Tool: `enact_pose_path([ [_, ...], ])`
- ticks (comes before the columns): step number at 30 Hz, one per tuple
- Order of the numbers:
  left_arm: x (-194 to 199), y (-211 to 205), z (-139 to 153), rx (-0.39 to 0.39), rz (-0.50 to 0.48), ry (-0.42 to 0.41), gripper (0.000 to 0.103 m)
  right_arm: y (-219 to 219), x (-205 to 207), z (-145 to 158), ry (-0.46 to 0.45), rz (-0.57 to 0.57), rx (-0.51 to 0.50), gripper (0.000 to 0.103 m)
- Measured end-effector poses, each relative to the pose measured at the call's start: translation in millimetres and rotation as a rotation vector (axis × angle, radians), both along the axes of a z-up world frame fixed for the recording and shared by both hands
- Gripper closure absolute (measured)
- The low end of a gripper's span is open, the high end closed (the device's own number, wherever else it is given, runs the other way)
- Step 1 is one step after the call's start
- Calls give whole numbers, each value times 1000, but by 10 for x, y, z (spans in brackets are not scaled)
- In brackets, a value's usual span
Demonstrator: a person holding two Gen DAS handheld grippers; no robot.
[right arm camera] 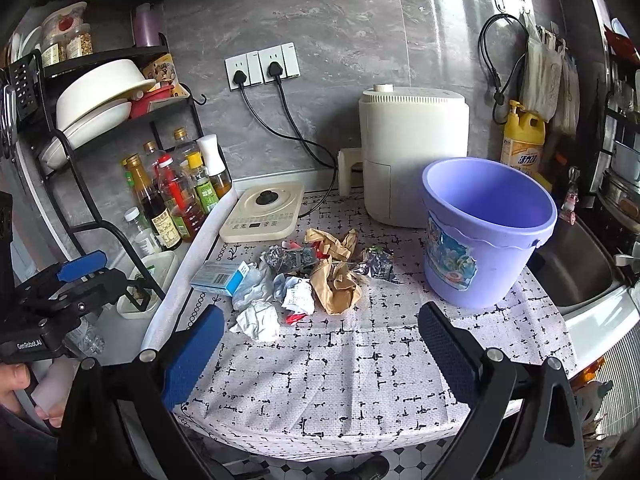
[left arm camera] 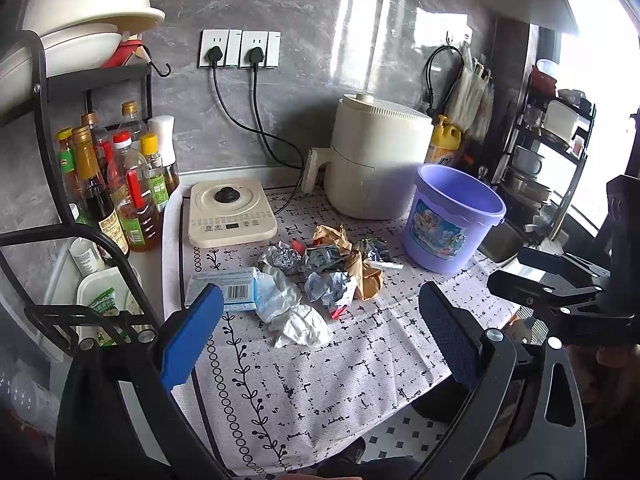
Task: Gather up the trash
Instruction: 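Move both tools toward the trash pile on the cloth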
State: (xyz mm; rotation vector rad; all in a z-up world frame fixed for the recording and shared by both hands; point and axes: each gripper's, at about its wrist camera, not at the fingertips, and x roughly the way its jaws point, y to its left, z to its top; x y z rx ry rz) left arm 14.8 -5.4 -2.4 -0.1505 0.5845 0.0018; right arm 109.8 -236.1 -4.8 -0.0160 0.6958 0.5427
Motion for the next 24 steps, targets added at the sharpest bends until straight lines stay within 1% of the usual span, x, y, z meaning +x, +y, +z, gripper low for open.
enact_pose_path([
  [12, -31, -45, 23, -2, 10, -6, 6, -110, -1, 6, 3, -8, 28, 8],
  [24, -22, -68, 3, -4, 1, 8, 6, -97, 5, -3, 9, -10, 20, 8],
])
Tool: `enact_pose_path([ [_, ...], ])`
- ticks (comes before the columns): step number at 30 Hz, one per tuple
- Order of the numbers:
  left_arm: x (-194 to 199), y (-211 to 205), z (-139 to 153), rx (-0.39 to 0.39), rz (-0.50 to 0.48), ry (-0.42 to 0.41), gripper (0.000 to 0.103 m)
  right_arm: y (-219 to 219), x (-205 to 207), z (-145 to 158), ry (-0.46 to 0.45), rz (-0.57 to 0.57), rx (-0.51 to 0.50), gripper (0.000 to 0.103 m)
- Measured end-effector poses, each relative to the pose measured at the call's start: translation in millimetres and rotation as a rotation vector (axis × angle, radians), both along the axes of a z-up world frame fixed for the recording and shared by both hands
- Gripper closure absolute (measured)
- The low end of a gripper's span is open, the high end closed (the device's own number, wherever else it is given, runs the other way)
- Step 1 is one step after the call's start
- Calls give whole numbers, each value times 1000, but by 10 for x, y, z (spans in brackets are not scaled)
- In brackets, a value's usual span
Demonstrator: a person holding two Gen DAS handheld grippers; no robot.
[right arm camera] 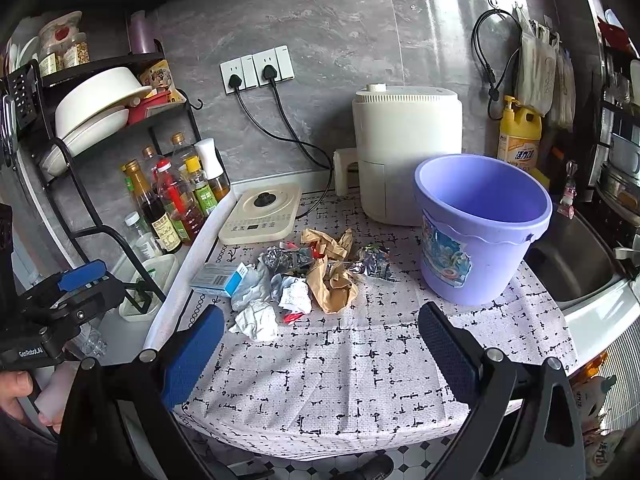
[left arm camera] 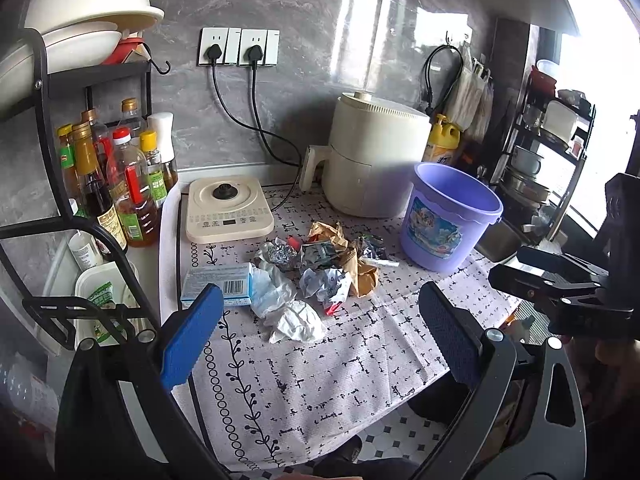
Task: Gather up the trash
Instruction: 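Move both tools toward the trash pile on the cloth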
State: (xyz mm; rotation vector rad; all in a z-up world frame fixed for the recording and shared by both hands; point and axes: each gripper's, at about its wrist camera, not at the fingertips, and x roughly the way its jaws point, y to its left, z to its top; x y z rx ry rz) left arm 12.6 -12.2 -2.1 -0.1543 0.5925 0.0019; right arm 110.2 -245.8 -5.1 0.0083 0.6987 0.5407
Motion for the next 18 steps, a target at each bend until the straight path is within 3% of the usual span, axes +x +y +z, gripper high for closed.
enact_pose_path([
  [18, 243, -34, -166, -52, -12, 34, 6, -132, 207, -4, 33, 9, 47, 8],
])
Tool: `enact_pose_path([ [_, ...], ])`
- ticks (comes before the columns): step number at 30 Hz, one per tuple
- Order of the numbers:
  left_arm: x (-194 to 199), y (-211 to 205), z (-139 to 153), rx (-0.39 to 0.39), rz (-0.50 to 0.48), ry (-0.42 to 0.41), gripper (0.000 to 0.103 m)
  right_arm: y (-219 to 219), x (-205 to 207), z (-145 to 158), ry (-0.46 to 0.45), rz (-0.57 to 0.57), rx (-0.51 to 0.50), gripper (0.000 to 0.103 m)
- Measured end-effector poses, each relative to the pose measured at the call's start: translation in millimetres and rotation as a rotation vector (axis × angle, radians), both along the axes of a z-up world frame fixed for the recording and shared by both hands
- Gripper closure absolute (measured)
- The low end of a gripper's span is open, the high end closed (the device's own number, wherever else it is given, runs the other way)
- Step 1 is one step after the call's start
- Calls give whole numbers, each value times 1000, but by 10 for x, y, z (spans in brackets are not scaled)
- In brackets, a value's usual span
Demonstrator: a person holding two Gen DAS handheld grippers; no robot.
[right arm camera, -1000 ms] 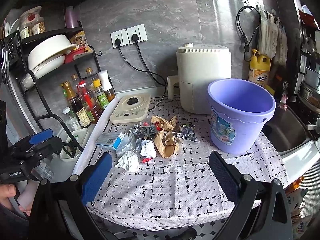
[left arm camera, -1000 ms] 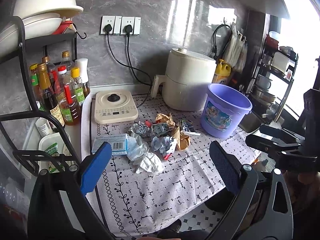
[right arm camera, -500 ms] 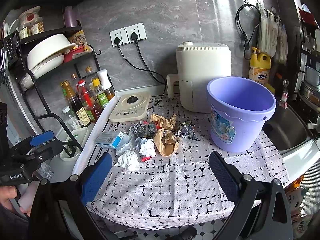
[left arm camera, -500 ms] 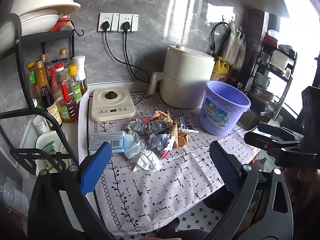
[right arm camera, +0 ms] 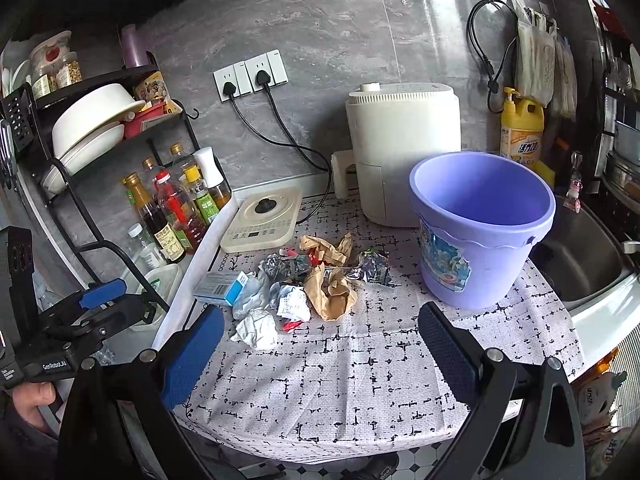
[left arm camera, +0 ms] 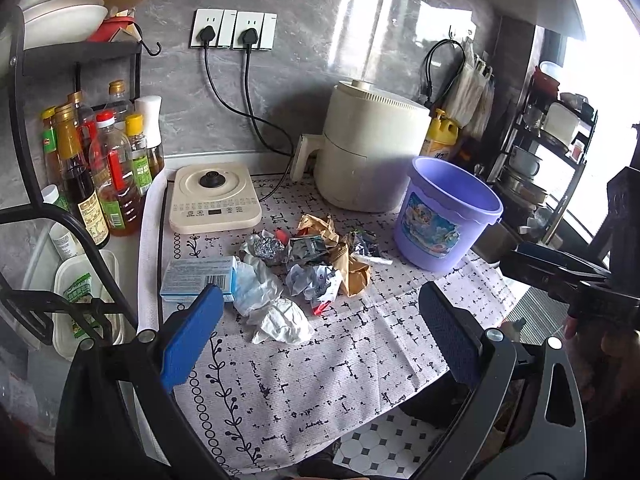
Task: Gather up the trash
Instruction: 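Move both tools toward the trash pile on the cloth, then grasp the crumpled white tissue with the left tool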
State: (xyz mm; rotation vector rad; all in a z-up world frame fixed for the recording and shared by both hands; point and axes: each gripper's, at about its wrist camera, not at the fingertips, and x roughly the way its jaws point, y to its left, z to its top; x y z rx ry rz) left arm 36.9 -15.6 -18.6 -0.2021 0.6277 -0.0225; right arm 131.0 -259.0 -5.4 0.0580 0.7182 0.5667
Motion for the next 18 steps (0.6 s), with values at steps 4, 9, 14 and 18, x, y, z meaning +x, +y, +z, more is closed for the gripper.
enact_pose_path([
  [4, 86, 20, -97, -15, 10, 25, 6, -14, 74, -91, 16, 5, -6, 8],
  [9, 211, 39, -245, -22, 20, 66, 6, -22, 189, -235, 52, 7, 0, 8],
  [14, 346, 100, -436, -44, 33, 105, 6, 4, 301, -364, 79, 20, 2, 8],
  [18, 474, 145, -582, -64, 33, 134, 10, 47, 404, -492, 108, 34, 4, 10],
])
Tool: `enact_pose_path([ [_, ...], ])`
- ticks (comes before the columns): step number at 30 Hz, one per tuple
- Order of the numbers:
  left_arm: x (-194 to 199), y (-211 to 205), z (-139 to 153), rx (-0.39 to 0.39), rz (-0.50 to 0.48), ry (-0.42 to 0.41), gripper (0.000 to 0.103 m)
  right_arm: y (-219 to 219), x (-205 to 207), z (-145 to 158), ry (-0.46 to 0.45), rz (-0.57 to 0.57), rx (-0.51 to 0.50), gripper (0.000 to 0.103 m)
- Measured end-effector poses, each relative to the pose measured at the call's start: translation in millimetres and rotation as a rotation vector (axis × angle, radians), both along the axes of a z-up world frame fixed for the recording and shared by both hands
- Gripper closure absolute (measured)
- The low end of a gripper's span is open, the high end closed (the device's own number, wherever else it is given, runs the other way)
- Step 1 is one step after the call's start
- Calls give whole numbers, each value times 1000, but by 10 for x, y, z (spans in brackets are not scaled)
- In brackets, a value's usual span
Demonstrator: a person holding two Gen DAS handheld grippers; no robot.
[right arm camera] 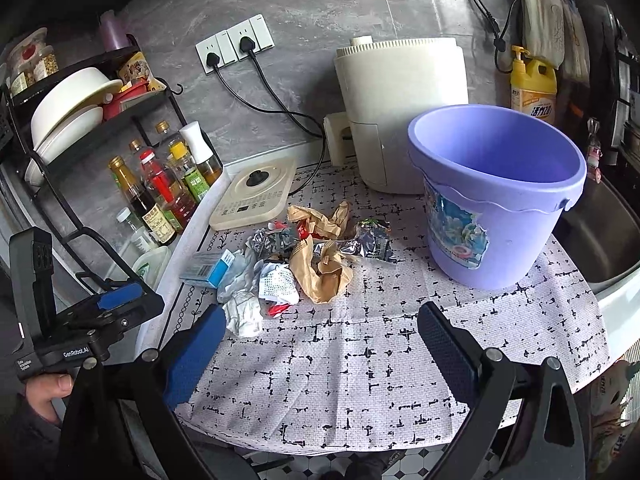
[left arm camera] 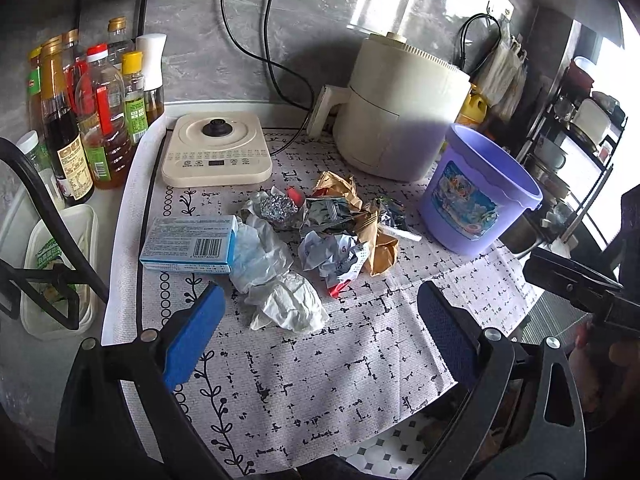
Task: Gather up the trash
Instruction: 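Grasp the crumpled white tissue with the left tool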
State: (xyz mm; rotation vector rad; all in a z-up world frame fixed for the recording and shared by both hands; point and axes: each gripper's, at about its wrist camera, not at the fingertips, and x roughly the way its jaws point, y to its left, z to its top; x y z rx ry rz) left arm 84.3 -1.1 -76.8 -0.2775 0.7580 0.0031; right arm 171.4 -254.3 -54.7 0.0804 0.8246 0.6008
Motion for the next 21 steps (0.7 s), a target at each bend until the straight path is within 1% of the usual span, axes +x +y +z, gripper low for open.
enact_pose_path([
  [4, 168, 30, -174, -20, -6, 46, 24, 38, 118, -124, 35, 5, 5, 13],
  [7, 296, 40, -332, -26, -8, 88, 30, 69, 203, -206, 57, 6, 9, 15],
  [10, 413, 56, -491, -31, -7, 121, 32, 113, 267, -282, 76, 14, 6, 17],
  [14, 531, 90, -666, -25, 19, 159, 32, 219, 338, -372, 107, 41, -1, 21],
  [19, 644, 150, -832, -36, 38, 188, 32, 423, 401, -478, 159, 100, 12, 33],
  [21, 690, 148, -906, -40, 33, 201, 37, 539, 403, -515, 170, 135, 6, 35],
])
